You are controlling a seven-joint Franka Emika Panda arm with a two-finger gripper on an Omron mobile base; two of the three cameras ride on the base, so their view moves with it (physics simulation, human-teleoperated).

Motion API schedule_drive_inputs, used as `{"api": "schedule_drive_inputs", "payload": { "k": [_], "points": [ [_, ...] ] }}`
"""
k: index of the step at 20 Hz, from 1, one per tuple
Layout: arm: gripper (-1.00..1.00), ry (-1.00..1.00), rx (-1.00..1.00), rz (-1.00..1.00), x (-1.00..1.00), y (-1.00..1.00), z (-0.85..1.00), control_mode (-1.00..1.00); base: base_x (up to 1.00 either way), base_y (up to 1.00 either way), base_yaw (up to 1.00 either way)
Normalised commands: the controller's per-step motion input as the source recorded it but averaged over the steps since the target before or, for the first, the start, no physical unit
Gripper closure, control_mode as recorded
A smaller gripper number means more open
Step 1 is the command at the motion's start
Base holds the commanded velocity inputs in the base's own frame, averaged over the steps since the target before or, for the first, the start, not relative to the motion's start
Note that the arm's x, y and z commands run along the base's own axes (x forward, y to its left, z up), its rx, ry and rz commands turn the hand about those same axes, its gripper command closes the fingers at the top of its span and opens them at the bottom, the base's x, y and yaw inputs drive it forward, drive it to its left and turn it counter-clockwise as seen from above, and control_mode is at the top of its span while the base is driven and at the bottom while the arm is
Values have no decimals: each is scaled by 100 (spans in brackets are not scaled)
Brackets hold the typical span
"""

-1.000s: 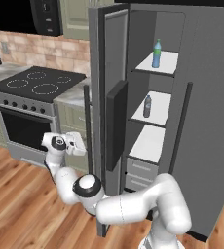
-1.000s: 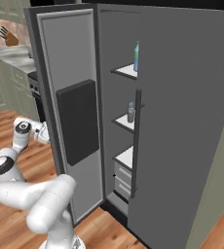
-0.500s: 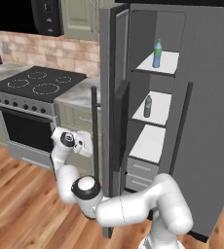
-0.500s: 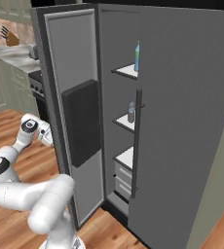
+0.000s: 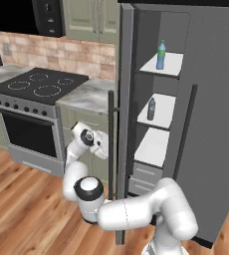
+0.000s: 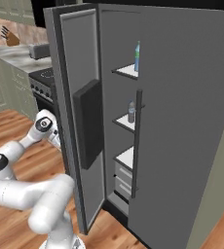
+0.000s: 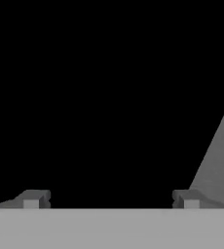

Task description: Take the bottled waters from the counter and place them in the freezer to freeze. Close the freezer door after placing the bottles.

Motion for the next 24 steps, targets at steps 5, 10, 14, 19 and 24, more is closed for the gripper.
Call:
{"api": "schedule_drive_inputs", "payload": {
  "k": [5, 10, 14, 19, 24],
  "points": [
    [-100, -22, 11, -7, -34, -49, -2, -100, 0, 0, 0],
    [-100, -57, -12, -15, 0, -49, -40, -100, 0, 0, 0],
    [-100, -58, -25, -18, 9, -70, -52, -100, 0, 0, 0],
    [-100, -45, -27, -18, 26, -83, -56, -100, 0, 0, 0],
    [-100, -27, -19, -18, 53, -98, -35, -100, 0, 0, 0]
  ]
}}
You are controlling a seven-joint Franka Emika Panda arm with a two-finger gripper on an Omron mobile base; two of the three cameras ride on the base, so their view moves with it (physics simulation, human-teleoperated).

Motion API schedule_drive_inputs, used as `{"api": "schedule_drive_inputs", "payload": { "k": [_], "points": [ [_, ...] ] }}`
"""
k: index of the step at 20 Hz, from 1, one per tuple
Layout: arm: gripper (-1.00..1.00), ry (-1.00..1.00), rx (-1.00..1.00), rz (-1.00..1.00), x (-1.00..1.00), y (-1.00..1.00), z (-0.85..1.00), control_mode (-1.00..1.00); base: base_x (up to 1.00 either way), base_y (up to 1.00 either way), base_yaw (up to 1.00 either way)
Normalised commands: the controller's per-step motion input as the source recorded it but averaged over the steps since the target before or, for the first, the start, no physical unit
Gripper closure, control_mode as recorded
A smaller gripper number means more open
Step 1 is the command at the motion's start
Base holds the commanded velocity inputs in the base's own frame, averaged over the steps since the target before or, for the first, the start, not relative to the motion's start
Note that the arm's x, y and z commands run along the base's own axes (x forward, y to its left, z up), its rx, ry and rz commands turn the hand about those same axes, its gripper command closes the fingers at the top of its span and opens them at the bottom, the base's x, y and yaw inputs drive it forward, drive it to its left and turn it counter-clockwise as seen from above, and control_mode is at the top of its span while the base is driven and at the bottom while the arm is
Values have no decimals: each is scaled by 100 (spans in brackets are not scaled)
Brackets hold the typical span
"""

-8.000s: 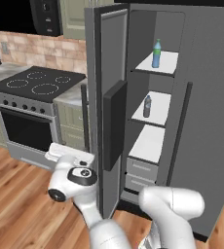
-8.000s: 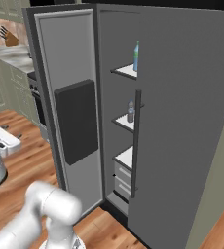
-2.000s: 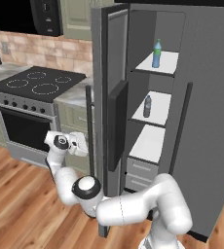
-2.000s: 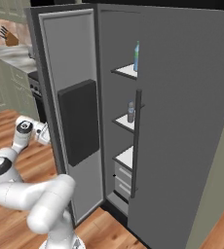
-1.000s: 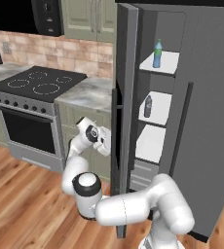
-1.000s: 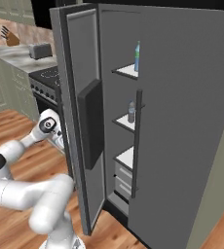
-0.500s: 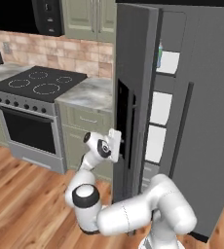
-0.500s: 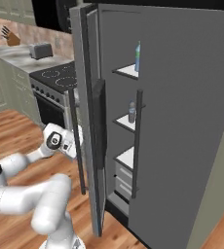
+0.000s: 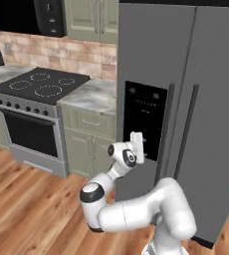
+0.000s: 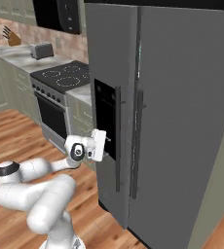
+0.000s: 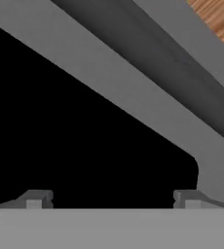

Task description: Take the bottled waters from the counter and place them in the freezer to freeze. Close the freezer door after placing the bottles.

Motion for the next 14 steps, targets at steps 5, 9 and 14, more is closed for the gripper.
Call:
{"api": "schedule_drive_inputs", "payload": {
  "k": [5, 9, 14],
  "points": [
    [-100, -17, -12, -20, 53, -93, -19, -100, 0, 0, 0],
    [-100, -15, -4, -20, 27, -86, -5, -100, 0, 0, 0],
    [-100, -3, 0, -18, 1, -58, 2, -100, 0, 0, 0]
  ]
}}
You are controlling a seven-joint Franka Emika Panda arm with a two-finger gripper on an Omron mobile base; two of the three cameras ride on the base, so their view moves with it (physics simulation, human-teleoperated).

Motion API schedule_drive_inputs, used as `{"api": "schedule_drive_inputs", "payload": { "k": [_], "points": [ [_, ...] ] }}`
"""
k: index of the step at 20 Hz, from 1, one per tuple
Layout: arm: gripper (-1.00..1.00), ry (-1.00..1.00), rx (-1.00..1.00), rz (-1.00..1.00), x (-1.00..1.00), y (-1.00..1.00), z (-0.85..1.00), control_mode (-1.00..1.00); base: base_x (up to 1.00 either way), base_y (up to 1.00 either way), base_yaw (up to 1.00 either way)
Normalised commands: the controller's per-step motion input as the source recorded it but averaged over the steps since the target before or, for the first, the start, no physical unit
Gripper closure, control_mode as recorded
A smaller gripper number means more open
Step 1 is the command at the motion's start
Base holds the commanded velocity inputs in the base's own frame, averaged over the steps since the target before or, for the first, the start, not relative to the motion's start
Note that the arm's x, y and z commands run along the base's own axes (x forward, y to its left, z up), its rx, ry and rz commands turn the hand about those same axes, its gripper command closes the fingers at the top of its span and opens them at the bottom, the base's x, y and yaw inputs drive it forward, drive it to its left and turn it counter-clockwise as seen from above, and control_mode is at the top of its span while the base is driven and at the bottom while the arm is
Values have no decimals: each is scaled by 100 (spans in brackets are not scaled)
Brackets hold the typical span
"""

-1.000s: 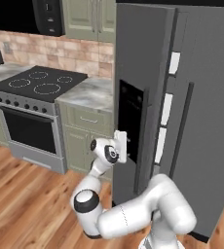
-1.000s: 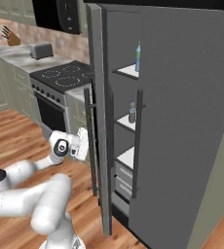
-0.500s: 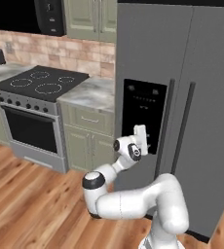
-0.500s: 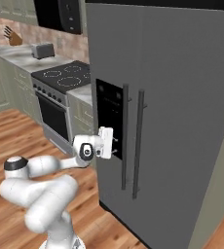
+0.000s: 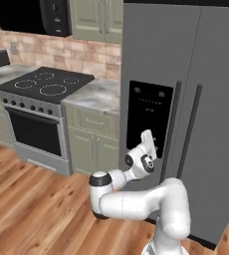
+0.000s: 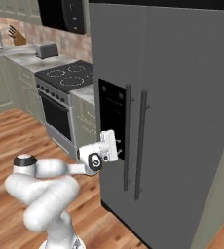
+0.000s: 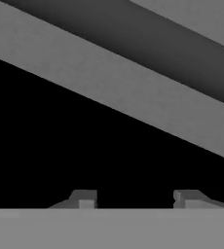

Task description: Take the bottled waters from the counter and place them in the freezer to freeze. Close the freezer door after placing the bottles.

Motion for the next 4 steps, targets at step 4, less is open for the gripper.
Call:
{"api": "schedule_drive_inputs", "payload": {
  "k": [4],
  "points": [
    [-100, 1, 2, -16, -1, -49, 24, -100, 0, 0, 0]
  ]
}}
